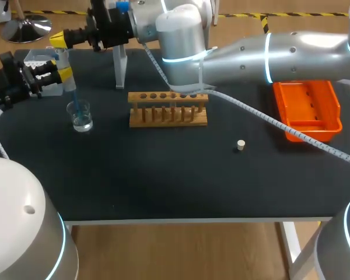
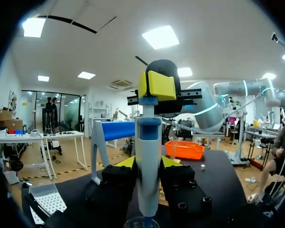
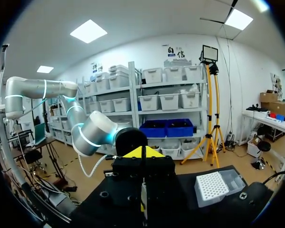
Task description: Invert the test tube, pick up the pipette, mount the tip to pipette, aspirate from beaker and dispense into the tube, eject the tip, return the pipette, and cap with the stopper.
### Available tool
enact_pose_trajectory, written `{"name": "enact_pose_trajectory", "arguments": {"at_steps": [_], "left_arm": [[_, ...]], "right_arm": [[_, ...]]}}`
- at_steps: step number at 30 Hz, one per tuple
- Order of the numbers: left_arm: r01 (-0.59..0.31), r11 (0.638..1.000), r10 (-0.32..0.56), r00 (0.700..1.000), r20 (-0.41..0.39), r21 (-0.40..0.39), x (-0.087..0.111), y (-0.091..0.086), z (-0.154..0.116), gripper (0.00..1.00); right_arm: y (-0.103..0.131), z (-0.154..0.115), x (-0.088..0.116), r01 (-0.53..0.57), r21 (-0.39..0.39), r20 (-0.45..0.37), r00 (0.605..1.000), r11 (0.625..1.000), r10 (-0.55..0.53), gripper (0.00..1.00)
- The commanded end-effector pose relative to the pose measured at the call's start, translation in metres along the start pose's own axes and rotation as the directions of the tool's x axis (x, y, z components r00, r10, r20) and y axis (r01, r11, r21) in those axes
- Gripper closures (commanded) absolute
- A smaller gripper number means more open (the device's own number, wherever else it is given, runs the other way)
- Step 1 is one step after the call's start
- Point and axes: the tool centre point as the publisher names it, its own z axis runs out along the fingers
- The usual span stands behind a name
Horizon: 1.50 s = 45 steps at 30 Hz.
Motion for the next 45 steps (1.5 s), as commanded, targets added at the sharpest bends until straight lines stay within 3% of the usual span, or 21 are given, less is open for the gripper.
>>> {"name": "enact_pose_trajectory", "arguments": {"at_steps": [1, 20, 29, 30, 31, 32, 33, 38, 45], "left_arm": [[-0.001, 1.000, 0.001, 1.000, -0.004, 0.002, -0.001, -0.003, -0.001, 1.00], [-0.001, 1.000, 0.001, 1.000, -0.004, 0.002, -0.001, -0.003, -0.001, 1.00], [-0.001, 1.000, 0.001, 1.000, -0.004, 0.002, -0.001, -0.003, -0.001, 1.00], [-0.001, 1.000, 0.001, 1.000, -0.004, 0.002, -0.001, -0.003, -0.001, 1.00], [-0.001, 1.000, 0.001, 1.000, -0.004, 0.002, -0.001, -0.003, -0.001, 1.00], [-0.001, 1.000, 0.001, 1.000, -0.004, 0.002, -0.001, -0.003, -0.001, 1.00], [-0.001, 1.000, 0.001, 1.000, -0.004, 0.002, -0.001, -0.003, -0.001, 1.00], [-0.001, 1.000, 0.001, 1.000, -0.004, 0.002, -0.001, -0.003, -0.001, 1.00], [-0.001, 1.000, 0.001, 1.000, -0.004, 0.002, -0.001, -0.003, -0.001, 1.00]], "right_arm": [[-0.007, 0.000, -0.002, -0.003, 0.005, -0.008, 1.000, 1.000, 0.003, 1.00], [-0.020, 0.004, -0.001, -0.021, 0.024, -0.005, 1.000, 0.999, 0.021, 1.00], [0.012, -0.001, 0.005, 0.034, 0.003, -0.005, 0.999, 0.999, -0.034, 1.00], [0.018, -0.003, 0.007, 0.039, -0.002, -0.004, 0.999, 0.999, -0.039, 0.91], [0.022, -0.005, 0.008, 0.044, -0.007, 0.001, 0.999, 0.999, -0.044, 0.65], [0.027, -0.008, 0.009, 0.047, -0.012, 0.002, 0.999, 0.999, -0.047, 0.21], [0.032, -0.012, 0.012, 0.053, -0.016, 0.003, 0.999, 0.998, -0.053, 0.00], [0.050, -0.037, 0.020, 0.082, -0.014, 0.020, 0.996, 0.997, -0.082, 0.00], [0.063, -0.088, 0.030, 0.126, 0.047, 0.067, 0.989, 0.991, -0.129, 0.00]]}}
